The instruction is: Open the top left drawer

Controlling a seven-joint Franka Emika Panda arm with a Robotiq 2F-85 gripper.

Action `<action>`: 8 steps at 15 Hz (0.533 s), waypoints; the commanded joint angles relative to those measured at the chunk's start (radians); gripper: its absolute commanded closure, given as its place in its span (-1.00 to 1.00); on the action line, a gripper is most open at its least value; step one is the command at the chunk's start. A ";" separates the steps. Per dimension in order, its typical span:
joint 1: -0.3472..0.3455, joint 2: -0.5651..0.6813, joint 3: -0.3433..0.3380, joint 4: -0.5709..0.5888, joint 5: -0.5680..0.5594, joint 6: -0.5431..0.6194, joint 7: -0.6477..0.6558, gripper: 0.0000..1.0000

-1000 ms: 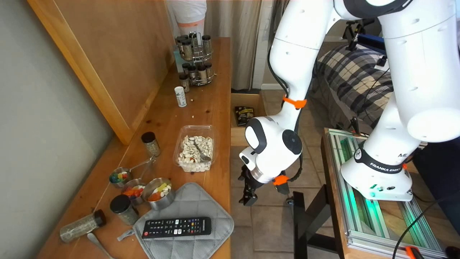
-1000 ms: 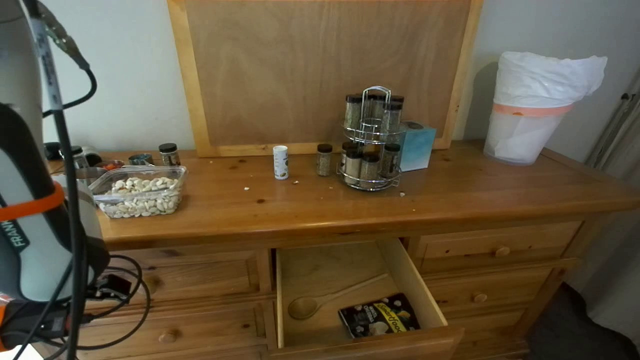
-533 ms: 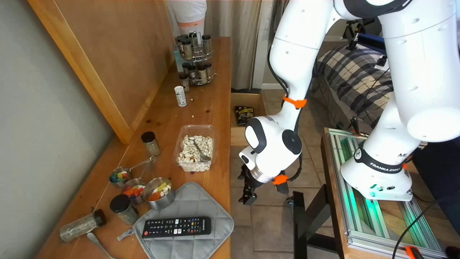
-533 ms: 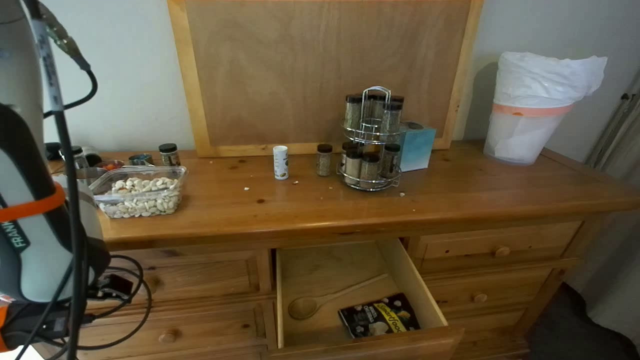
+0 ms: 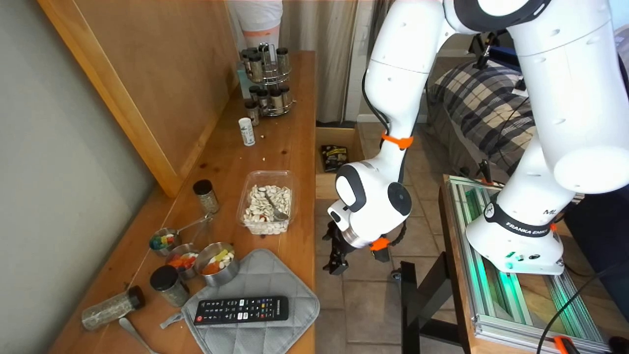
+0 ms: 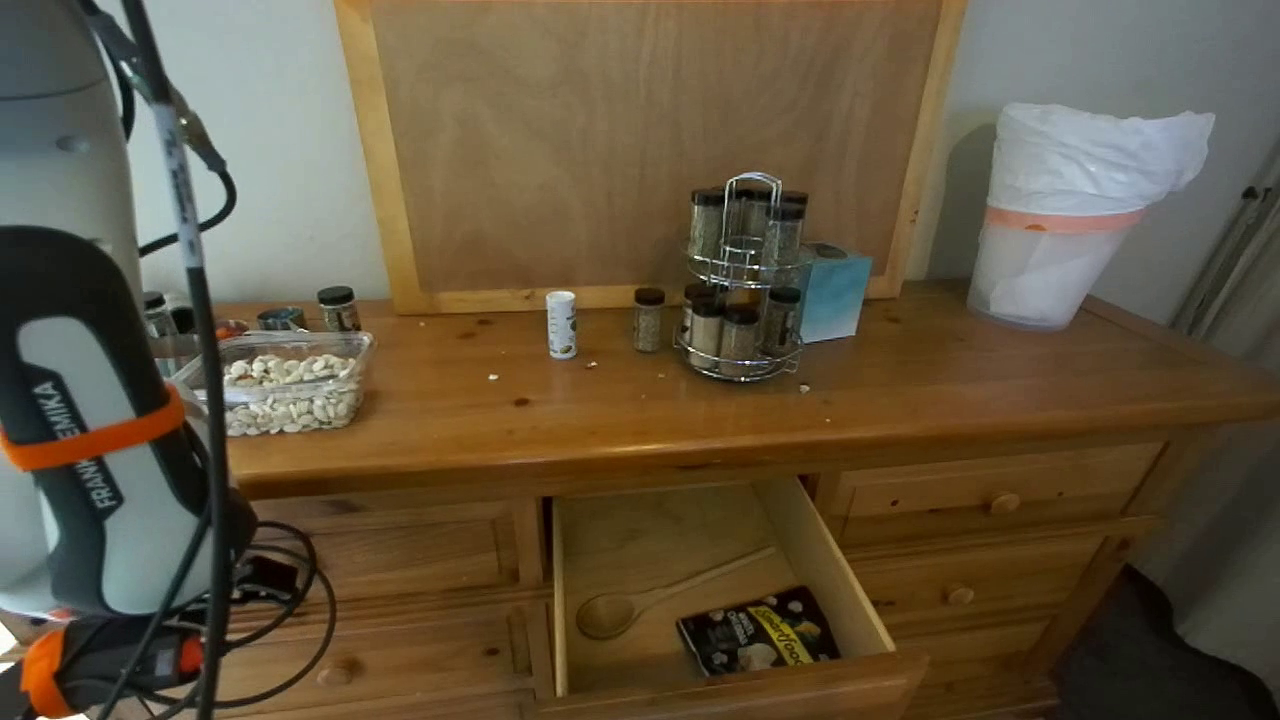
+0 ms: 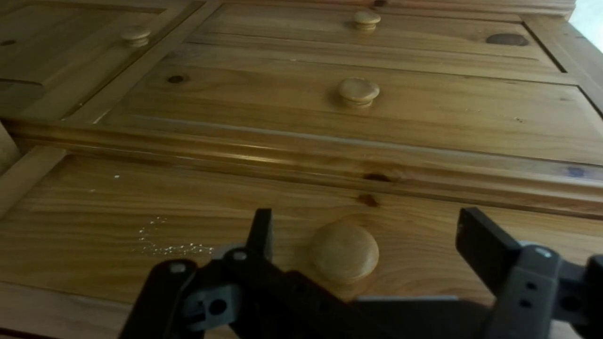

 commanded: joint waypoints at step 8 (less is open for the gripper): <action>-0.207 0.168 0.280 0.109 -0.091 -0.160 -0.033 -1.00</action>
